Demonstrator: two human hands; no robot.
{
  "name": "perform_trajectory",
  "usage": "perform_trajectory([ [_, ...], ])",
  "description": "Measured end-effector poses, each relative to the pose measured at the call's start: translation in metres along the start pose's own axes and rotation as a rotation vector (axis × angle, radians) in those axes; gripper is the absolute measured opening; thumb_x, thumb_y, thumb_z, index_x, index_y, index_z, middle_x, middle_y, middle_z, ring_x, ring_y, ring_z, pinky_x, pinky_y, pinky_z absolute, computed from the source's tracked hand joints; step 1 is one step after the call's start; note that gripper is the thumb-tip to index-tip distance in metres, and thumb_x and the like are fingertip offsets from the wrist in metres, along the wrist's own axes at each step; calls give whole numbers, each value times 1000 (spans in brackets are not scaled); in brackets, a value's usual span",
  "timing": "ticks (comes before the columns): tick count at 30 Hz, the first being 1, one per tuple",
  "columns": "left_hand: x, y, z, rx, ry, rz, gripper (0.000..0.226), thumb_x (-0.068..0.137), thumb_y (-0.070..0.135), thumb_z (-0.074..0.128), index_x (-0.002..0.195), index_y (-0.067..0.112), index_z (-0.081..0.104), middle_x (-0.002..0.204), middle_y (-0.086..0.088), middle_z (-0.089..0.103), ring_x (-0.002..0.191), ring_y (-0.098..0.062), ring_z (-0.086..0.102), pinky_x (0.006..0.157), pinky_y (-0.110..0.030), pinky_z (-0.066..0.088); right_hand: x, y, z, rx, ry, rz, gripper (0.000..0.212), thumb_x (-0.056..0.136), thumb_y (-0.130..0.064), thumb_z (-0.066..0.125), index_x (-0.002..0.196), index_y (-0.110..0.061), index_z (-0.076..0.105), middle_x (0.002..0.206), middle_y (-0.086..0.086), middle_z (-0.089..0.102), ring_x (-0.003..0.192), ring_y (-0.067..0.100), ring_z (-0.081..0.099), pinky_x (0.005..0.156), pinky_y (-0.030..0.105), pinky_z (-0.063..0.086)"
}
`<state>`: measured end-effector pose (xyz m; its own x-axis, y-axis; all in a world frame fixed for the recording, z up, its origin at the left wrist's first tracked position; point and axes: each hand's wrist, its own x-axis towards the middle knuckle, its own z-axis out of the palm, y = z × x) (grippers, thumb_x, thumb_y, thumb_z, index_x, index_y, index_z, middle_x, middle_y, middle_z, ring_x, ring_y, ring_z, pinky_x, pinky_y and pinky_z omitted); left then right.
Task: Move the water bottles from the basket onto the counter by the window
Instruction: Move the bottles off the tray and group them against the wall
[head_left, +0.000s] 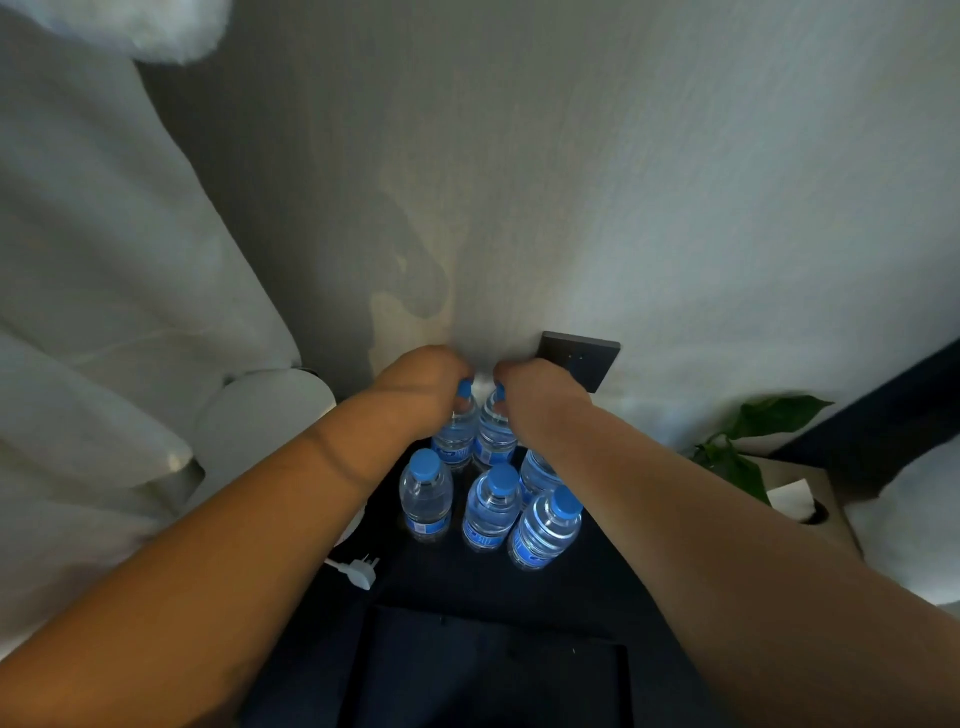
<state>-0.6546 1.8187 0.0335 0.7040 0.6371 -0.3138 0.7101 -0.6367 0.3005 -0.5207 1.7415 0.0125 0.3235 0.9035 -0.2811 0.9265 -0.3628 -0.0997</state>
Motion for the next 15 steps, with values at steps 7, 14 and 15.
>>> perform_trajectory([
  [7, -3, -3, 4, -1, 84, -47, 27, 99, 23, 62, 121, 8, 65, 120, -12, 63, 106, -27, 62, 89, -35, 51, -2, -2, -4, -15, -32, 1, 21, 96, -12, 65, 117, -13, 62, 82, 0, 50, 86, 24, 58, 72, 34, 47],
  [14, 1, 0, 9, 1, 19, -126, 19, 96, 16, 64, 112, 6, 69, 113, -14, 67, 97, -25, 64, 83, -33, 52, -3, -2, -2, -5, -6, 14, 19, 97, -12, 66, 115, -14, 61, 86, 2, 55, 82, 23, 55, 72, 35, 48],
  [15, 1, 0, 9, 13, 7, -121, 20, 96, 14, 64, 114, 6, 69, 115, -14, 67, 101, -26, 65, 86, -34, 53, -3, -2, -1, -9, -4, 18, 17, 96, -12, 66, 112, -15, 61, 85, 2, 56, 81, 23, 55, 72, 35, 48],
])
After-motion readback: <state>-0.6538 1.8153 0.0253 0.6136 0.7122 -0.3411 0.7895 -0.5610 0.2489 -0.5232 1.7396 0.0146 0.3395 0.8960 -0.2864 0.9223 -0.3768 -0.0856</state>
